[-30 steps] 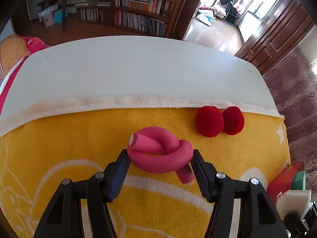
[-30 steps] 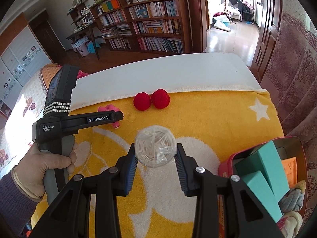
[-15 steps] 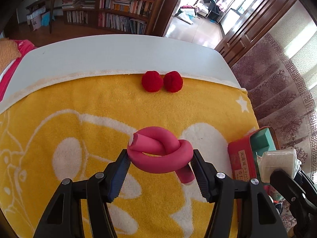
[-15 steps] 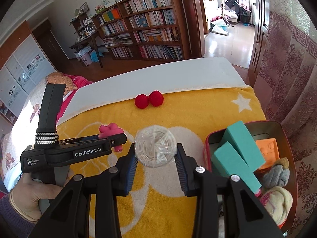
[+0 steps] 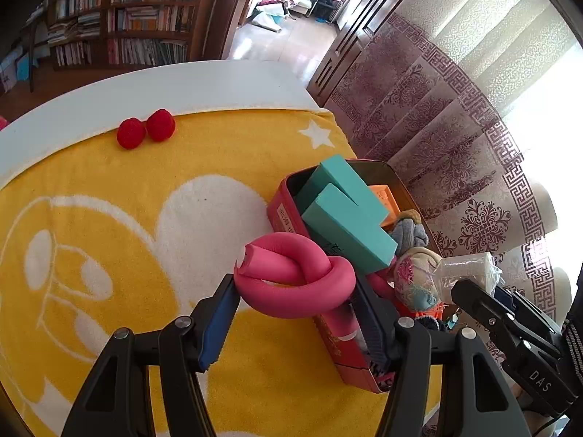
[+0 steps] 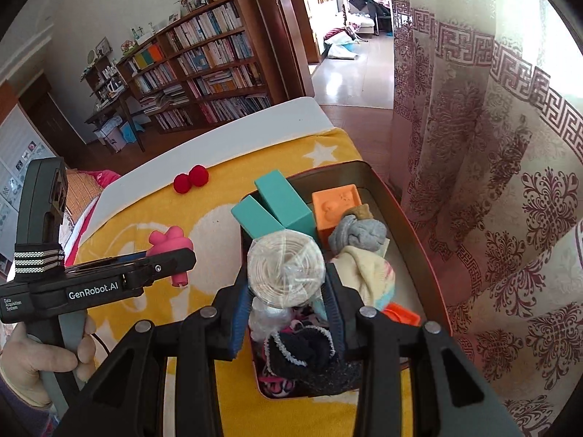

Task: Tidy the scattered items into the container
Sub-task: 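Carry pink tube with left gripper over tin while right carries tape roll, then open left gripper over tin while right lowers tape roll inside and opens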

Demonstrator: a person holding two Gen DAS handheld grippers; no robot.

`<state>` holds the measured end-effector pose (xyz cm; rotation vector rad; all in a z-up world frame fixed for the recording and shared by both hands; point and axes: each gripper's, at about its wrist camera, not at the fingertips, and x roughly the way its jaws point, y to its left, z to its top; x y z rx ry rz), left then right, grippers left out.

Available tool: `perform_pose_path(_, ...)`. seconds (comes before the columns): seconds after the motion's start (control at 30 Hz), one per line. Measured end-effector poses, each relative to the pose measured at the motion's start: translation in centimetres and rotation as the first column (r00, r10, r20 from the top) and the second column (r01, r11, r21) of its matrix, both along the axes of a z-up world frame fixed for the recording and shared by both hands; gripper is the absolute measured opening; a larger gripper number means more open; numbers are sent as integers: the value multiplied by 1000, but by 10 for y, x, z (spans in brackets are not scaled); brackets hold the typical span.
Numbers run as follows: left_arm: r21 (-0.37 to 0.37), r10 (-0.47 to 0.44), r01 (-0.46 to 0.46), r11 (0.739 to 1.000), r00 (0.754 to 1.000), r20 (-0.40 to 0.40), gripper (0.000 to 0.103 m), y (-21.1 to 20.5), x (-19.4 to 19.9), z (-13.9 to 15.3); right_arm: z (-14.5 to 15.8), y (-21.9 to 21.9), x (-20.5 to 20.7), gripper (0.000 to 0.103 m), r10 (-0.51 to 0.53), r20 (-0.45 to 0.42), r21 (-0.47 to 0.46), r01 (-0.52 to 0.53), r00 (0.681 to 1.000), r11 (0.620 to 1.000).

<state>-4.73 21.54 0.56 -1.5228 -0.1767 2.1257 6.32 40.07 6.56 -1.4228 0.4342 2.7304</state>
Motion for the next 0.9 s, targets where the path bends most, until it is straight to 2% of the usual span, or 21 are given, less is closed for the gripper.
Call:
perform_pose_path(0.3, 12, -81, 81, 997, 997, 12, 64, 55, 17, -3, 5, 30, 19, 40, -36, -24, -5, 36, 999, 999)
perform_pose_path(0.4, 12, -82, 81, 997, 995, 49, 66, 65, 17, -13, 4, 36, 22, 40, -32, -29, -10, 32, 999, 999)
perform_pose_path(0.5, 32, -37, 34, 999, 992, 117, 71, 64, 14, -25, 3, 39, 24, 40, -14, -32, -12, 13, 999, 1000)
perform_pose_path(0.57, 62, -10, 2, 998, 990, 142, 71, 58, 13, -26, 4, 38, 25, 40, 4, -37, -13, -5, 999, 1000)
perform_pose_path(0.9, 109, 99, -114, 987, 986, 131, 71, 26, 13, -7, 0, 12, 21, 41, 129, -45, -24, -130, 991, 991)
